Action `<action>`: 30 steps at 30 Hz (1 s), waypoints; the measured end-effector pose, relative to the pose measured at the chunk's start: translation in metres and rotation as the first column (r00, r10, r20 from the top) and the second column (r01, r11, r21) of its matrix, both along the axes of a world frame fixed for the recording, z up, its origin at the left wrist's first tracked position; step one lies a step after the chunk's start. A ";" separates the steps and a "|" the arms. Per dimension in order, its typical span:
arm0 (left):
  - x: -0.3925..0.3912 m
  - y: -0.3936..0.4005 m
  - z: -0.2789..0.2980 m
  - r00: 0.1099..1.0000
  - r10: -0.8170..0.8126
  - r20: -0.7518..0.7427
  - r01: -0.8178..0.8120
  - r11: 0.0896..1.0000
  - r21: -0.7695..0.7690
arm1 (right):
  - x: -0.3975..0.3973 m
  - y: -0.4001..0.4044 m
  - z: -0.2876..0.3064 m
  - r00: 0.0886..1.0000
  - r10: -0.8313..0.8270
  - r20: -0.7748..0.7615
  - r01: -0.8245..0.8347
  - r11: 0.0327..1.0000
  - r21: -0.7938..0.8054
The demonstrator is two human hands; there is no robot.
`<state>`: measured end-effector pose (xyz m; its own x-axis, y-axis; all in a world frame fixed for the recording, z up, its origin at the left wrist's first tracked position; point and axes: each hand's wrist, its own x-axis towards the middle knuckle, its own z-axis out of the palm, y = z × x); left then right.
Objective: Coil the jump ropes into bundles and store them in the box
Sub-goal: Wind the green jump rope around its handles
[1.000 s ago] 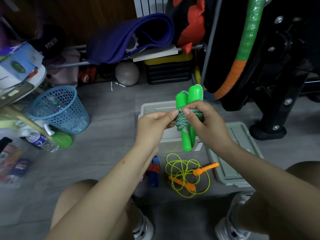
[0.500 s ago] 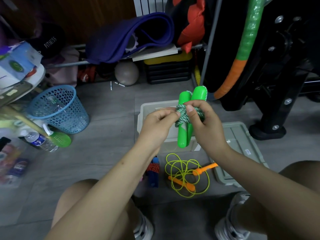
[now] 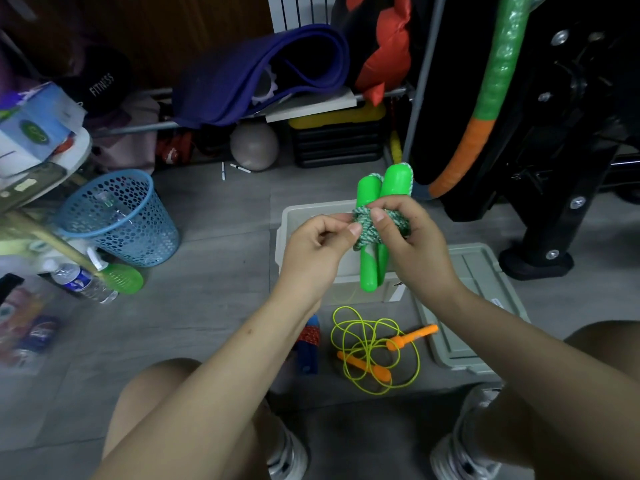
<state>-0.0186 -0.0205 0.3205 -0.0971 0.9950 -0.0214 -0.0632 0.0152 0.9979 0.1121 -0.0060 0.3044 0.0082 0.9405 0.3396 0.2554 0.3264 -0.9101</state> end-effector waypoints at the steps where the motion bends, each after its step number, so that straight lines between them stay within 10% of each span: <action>1: 0.001 0.000 0.000 1.000 0.005 0.013 -0.005 1.000 0.001 | -0.001 0.000 0.000 1.000 -0.015 -0.014 0.015 1.000 -0.006; 17: 0.000 -0.001 -0.026 0.987 0.047 -0.154 -0.061 0.994 -0.086 | 0.001 -0.002 -0.011 0.995 0.074 0.061 -0.070 0.996 -0.061; 30: 0.008 0.000 -0.060 0.986 0.150 0.071 -0.112 0.918 -0.379 | -0.003 -0.009 -0.046 0.995 0.038 -0.091 -0.069 0.927 -0.368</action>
